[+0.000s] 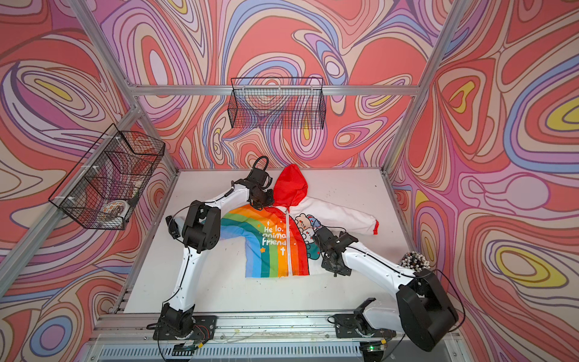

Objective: Unzip the jacket
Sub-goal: Flatten out the jacket at the center of the board.

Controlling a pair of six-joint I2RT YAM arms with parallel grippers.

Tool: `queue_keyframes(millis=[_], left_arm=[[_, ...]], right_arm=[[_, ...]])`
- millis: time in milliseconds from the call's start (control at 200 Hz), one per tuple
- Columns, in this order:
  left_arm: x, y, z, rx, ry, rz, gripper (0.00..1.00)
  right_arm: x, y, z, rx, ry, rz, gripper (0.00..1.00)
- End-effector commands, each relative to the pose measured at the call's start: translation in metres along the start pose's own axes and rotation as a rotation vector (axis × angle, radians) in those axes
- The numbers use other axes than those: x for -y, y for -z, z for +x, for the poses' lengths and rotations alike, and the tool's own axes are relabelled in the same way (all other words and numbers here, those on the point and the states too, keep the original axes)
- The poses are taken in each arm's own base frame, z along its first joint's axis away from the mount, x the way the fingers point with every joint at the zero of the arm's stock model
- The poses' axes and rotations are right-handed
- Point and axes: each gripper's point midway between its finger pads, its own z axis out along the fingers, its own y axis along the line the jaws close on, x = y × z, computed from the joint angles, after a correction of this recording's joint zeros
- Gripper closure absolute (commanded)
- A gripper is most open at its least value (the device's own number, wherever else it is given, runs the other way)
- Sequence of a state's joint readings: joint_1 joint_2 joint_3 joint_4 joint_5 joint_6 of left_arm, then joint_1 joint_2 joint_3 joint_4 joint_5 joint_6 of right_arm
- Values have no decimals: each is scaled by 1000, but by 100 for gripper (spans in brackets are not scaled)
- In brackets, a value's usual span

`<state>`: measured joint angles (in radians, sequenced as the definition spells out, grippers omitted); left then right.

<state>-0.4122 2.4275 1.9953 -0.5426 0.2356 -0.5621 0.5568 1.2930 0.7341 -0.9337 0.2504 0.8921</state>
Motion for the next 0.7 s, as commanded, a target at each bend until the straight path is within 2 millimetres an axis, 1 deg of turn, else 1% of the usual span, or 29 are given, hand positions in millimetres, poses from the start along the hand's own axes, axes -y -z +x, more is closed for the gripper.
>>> queue_keyframes(millis=[0,70,220,381,431,531,696], left_arm=[[-46,-30,39,-121,45,-123,89],[-43,-31,42,-128,41,-121,89],[-43,-30,43,-126,37,-125,89],[-43,-30,44,-127,37,-127,89],[-44,-30,43,-126,37,-132,89],[-46,-29,42,-120,33,-142,89],[-48,-29,42,-124,36,-156,89]], right_arm=[[-5,-4,-9,13,3,20,65],[-9,-7,-11,12,1,12,64],[-9,-17,-9,-4,-4,16,65],[-19,-29,-2,-46,-17,-48,69],[-20,-31,-1,-52,-26,-65,71],[-16,-33,1,-57,-44,-64,77],[-2,-30,4,-57,-61,-22,94]])
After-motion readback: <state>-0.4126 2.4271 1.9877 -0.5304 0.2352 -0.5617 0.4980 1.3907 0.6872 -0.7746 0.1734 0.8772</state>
